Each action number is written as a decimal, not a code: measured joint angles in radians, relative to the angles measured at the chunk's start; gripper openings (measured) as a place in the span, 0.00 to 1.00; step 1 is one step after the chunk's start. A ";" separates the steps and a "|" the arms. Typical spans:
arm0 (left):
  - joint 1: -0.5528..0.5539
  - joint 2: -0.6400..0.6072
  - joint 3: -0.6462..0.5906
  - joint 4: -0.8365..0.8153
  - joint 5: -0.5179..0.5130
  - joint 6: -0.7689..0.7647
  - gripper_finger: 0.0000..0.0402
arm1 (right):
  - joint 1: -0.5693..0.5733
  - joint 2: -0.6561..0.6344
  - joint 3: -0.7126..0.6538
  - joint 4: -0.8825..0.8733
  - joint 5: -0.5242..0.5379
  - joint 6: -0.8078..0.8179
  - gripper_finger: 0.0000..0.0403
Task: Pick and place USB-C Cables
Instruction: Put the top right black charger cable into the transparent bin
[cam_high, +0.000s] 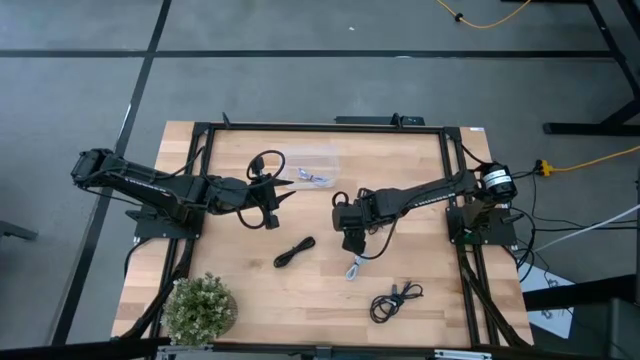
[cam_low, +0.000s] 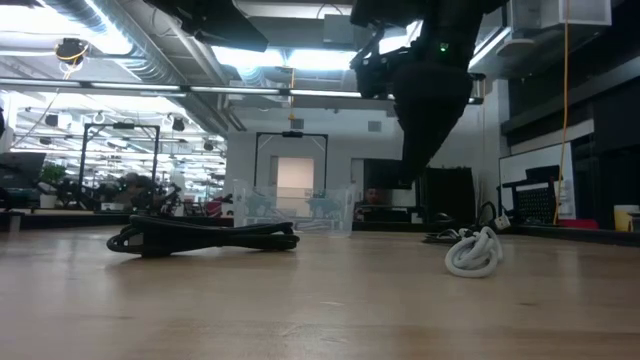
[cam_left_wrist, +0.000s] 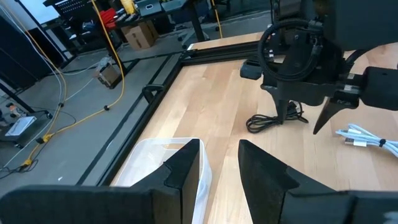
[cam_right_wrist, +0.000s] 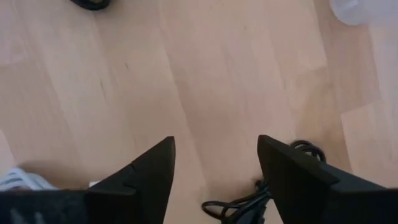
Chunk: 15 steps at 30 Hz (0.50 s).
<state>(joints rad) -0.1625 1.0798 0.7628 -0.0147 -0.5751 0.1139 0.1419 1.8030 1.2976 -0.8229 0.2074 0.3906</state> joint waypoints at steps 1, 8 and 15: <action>0.000 0.000 0.000 0.000 0.000 0.000 0.26 | 0.000 0.000 0.000 -0.001 -0.001 -0.003 0.58; 0.000 0.000 0.000 0.000 0.000 0.000 0.26 | 0.000 0.000 -0.017 -0.038 0.006 -0.008 0.58; 0.000 0.000 0.000 0.000 0.000 0.000 0.26 | 0.001 0.000 -0.092 -0.403 0.011 0.150 0.55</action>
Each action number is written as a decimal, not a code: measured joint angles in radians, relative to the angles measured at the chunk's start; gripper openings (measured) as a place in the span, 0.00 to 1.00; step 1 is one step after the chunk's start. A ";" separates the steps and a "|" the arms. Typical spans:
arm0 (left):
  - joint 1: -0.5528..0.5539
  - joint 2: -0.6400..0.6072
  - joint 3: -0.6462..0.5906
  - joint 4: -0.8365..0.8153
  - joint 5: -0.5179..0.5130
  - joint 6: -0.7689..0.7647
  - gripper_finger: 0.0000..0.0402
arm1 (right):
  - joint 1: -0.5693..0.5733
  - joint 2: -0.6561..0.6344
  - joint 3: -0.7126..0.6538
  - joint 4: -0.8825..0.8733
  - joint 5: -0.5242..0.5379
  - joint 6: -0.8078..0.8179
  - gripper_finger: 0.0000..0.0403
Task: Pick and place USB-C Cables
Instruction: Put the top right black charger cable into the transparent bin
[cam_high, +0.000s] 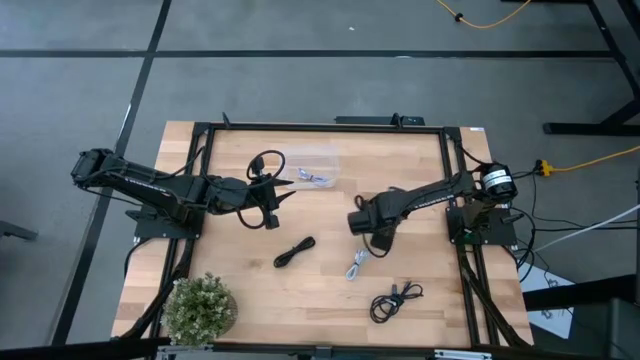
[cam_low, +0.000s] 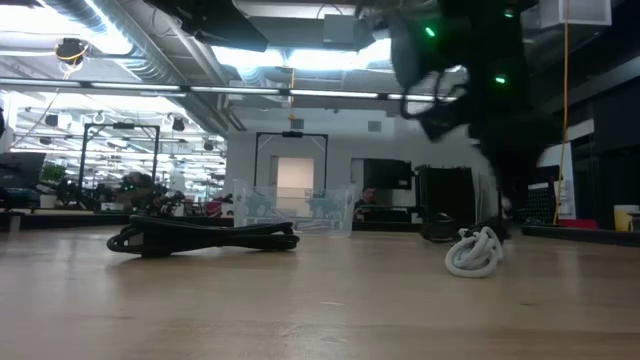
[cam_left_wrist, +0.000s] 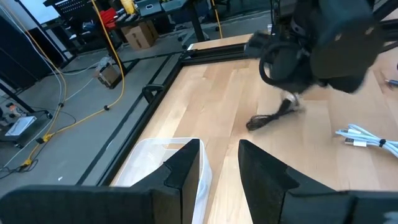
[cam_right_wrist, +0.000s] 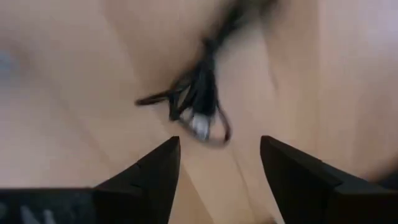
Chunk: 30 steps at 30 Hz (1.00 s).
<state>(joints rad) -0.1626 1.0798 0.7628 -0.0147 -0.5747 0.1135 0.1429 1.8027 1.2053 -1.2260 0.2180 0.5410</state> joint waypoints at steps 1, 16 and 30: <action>0.000 0.000 0.000 0.000 0.000 0.000 0.26 | 0.000 0.000 -0.006 -0.023 0.009 0.025 0.55; 0.000 0.000 0.000 0.000 0.000 0.000 0.26 | -0.001 0.000 0.005 0.233 0.031 -0.053 0.55; 0.000 0.000 0.000 0.000 0.000 0.000 0.26 | -0.002 0.000 -0.082 0.295 0.018 0.031 0.55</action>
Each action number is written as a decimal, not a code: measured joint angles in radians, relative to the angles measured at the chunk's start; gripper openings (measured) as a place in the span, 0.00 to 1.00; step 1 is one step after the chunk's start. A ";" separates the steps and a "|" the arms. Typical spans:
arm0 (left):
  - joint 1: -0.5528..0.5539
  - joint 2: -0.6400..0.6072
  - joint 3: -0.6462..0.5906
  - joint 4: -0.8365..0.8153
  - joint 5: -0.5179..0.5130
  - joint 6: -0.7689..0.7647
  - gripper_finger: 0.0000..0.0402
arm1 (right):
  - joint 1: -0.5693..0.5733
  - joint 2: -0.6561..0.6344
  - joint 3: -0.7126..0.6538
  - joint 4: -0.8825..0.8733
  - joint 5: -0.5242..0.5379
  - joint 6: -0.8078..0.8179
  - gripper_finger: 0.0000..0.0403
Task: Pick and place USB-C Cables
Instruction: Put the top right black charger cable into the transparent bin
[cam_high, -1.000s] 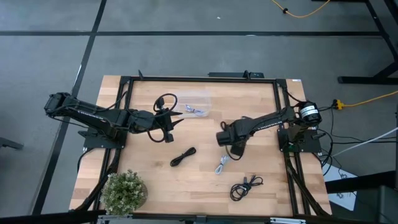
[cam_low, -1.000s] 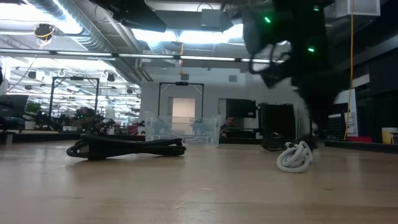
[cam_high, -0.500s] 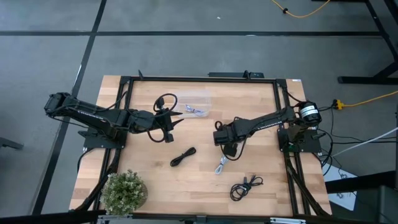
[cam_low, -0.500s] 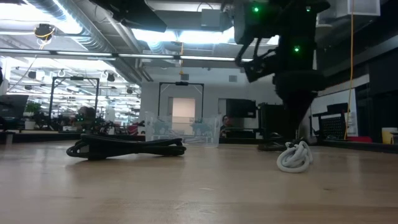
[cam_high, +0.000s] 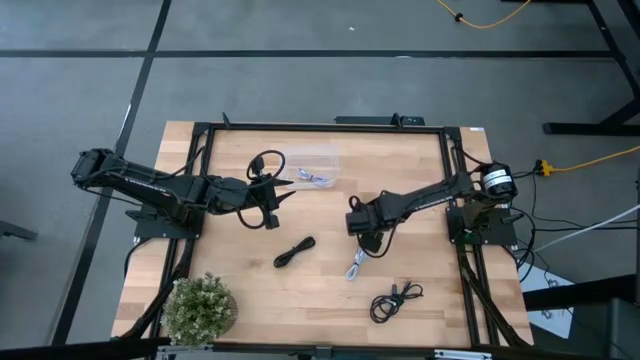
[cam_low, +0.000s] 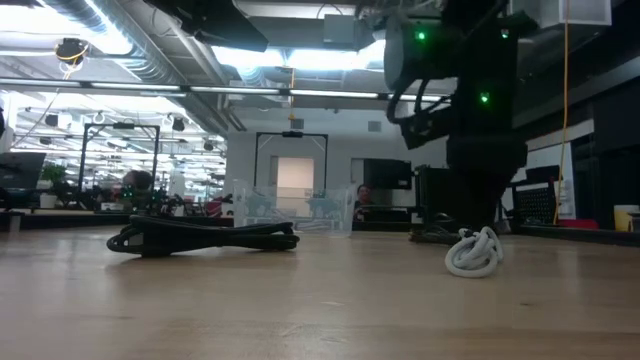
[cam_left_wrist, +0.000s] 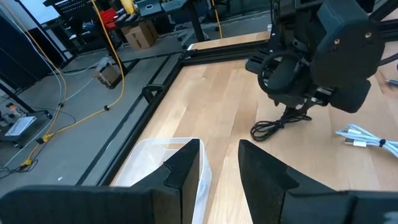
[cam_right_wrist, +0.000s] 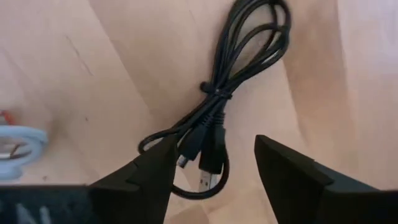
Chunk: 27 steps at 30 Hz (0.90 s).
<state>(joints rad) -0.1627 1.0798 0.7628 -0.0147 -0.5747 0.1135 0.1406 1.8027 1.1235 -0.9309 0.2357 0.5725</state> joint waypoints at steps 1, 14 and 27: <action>0.000 0.000 0.000 0.000 0.000 0.000 0.26 | 0.000 0.000 -0.013 0.021 -0.001 0.006 0.55; 0.000 0.000 0.000 0.000 0.000 0.000 0.26 | 0.000 -0.009 -0.139 0.182 -0.013 0.081 0.55; 0.000 0.000 0.000 0.000 0.000 0.001 0.26 | -0.002 0.010 -0.043 0.168 0.040 -0.058 0.06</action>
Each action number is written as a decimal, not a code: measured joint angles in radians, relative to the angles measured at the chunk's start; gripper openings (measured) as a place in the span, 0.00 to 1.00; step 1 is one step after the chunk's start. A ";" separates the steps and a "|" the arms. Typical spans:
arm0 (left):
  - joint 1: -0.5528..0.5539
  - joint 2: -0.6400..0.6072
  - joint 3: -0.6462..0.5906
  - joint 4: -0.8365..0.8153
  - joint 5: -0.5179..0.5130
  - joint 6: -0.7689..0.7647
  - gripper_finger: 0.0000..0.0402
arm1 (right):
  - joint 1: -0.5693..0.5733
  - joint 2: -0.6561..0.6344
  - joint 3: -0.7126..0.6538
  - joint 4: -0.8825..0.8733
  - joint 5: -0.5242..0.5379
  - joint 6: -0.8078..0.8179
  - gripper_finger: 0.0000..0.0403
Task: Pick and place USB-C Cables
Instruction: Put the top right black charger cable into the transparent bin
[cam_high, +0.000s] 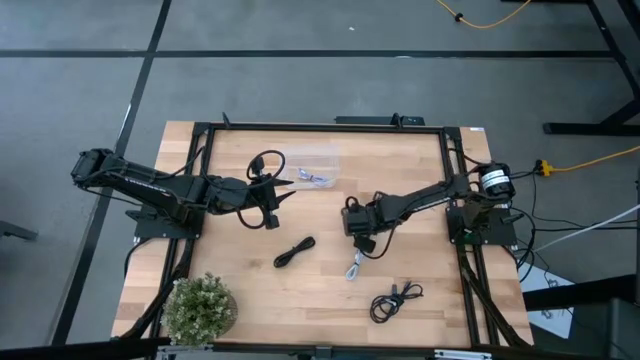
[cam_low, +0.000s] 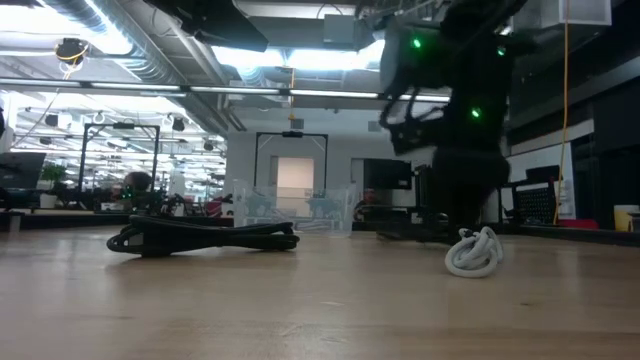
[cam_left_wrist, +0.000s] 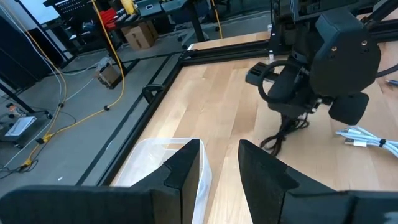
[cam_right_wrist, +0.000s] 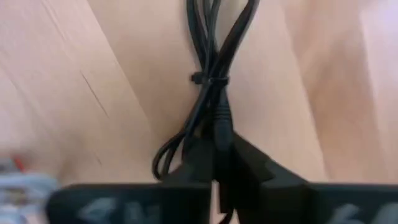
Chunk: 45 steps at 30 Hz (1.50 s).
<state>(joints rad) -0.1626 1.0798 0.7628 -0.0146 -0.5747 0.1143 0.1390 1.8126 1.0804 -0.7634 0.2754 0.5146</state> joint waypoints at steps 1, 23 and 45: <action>0.000 0.000 0.000 0.000 0.000 0.000 0.26 | 0.000 -0.001 0.019 -0.015 0.023 -0.019 0.06; 0.000 0.000 0.000 0.008 0.005 -0.053 0.26 | -0.245 -0.008 0.438 0.131 0.135 -0.605 0.06; 0.001 0.000 0.000 0.027 0.015 -0.078 0.26 | -0.438 0.112 0.438 0.272 -0.225 -0.652 0.36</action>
<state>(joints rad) -0.1620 1.0794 0.7631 0.0124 -0.5598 0.0360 -0.2993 1.9250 1.5181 -0.4914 0.0509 -0.1375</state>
